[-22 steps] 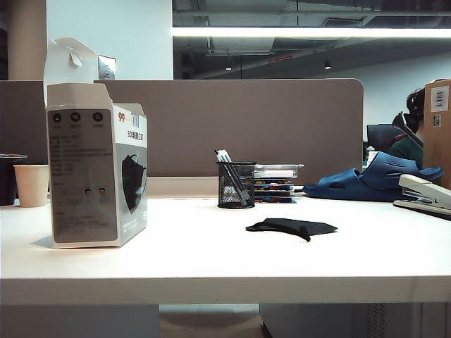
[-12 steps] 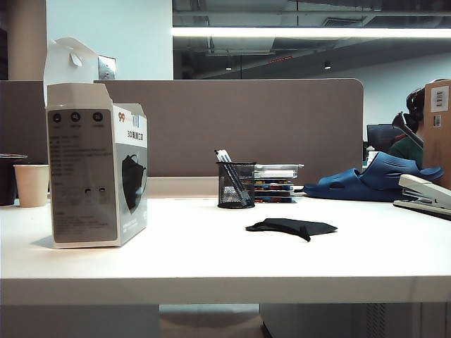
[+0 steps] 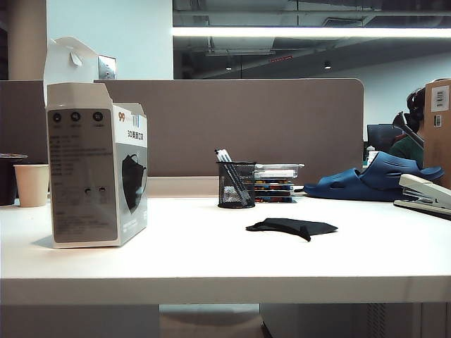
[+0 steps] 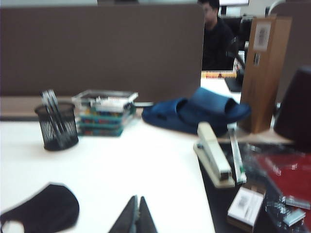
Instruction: Put the mask into the mask box.
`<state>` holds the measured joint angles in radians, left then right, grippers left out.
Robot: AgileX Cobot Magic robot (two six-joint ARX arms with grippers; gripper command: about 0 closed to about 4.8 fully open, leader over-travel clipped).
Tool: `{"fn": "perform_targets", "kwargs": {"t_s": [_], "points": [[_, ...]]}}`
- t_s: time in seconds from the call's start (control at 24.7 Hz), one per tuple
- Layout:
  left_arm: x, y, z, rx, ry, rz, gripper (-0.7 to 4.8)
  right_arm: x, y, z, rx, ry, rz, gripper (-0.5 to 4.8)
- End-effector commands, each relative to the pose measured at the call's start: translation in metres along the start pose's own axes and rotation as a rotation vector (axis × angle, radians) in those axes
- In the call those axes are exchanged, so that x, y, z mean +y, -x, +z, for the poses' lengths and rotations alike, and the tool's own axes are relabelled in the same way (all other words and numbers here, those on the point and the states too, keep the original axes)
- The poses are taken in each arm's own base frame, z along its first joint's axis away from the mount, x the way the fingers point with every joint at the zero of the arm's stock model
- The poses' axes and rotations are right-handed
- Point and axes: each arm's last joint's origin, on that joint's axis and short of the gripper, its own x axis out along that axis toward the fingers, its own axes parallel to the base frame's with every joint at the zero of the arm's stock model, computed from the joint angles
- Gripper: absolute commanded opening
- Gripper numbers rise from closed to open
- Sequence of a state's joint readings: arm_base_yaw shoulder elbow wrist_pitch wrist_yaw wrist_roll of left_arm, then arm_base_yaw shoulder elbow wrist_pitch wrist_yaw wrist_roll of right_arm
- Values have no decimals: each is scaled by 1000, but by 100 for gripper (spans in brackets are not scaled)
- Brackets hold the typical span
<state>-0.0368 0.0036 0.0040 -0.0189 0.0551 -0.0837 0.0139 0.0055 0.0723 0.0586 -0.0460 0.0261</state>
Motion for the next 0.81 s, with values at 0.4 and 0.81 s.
{"fn": "perform_targets", "kwargs": {"t_s": [0.4, 0.81], "points": [[-14, 11, 38, -108, -31, -365, -6, 3, 23, 76, 50, -32, 8, -3], [-23, 20, 46, -33, -35, -679, -6, 13, -9, 147, 420, -112, 313, -3]]}}
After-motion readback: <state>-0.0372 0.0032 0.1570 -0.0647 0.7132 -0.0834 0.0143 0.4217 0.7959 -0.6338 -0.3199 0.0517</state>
